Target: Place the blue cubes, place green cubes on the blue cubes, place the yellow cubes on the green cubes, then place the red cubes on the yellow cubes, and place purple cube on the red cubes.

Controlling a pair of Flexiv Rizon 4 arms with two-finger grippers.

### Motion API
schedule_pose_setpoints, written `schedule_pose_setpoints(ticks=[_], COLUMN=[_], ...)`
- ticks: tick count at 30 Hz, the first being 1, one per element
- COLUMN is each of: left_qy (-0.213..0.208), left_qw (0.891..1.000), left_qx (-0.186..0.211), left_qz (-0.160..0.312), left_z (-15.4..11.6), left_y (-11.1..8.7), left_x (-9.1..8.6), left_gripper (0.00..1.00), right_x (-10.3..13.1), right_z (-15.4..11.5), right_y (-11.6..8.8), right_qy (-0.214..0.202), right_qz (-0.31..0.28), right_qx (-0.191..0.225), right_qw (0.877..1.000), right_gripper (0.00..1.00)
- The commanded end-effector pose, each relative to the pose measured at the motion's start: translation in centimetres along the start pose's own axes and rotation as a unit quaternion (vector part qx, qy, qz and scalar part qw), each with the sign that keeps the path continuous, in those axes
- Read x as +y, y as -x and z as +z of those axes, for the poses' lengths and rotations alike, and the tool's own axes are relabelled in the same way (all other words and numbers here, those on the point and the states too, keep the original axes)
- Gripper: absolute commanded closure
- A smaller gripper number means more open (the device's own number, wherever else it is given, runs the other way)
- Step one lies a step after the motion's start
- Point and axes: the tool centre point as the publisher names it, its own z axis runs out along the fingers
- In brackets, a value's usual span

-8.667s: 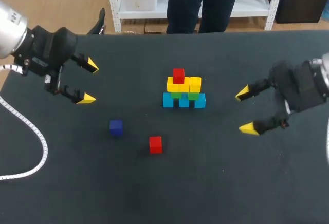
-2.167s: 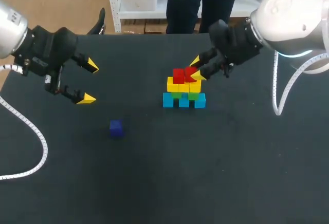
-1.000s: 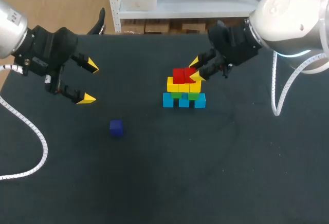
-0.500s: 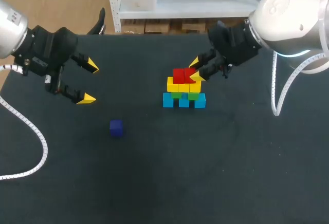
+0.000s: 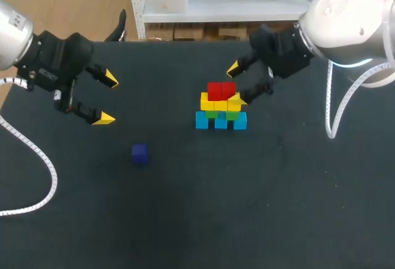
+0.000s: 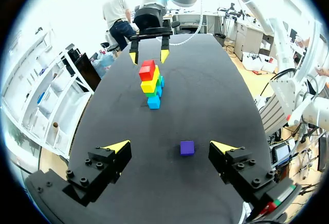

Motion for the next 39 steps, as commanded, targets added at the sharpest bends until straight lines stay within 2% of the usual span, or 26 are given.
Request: schedule_pose_setpoints(ticks=[1,12,15,39], left_qy=[0.001,0.001,0.001,0.001], left_qw=[1.0,1.0,1.0,1.0], left_qx=[-0.003,-0.003,-0.003,-0.003], left_qz=[0.002,0.002,0.002,0.002], left_z=[-0.1,-0.1,-0.1,-0.1], left_y=[-0.2,-0.2,-0.2,-0.2], left_x=[-0.1,-0.1,-0.1,-0.1], left_gripper=[0.0,0.0,0.0,0.0], right_x=[0.0,0.0,0.1,0.0], right_z=[-0.7,-3.2,-3.3,-1.8], right_y=[-0.1,-0.8,-1.0,-2.0], right_qy=[-0.008,-0.036,-0.038,-0.023], right_qz=[0.003,0.008,0.009,0.001], right_qx=[-0.005,-0.004,-0.003,-0.005], right_qw=[1.0,0.999,0.999,1.0], right_gripper=[0.0,0.0,1.0,1.0])
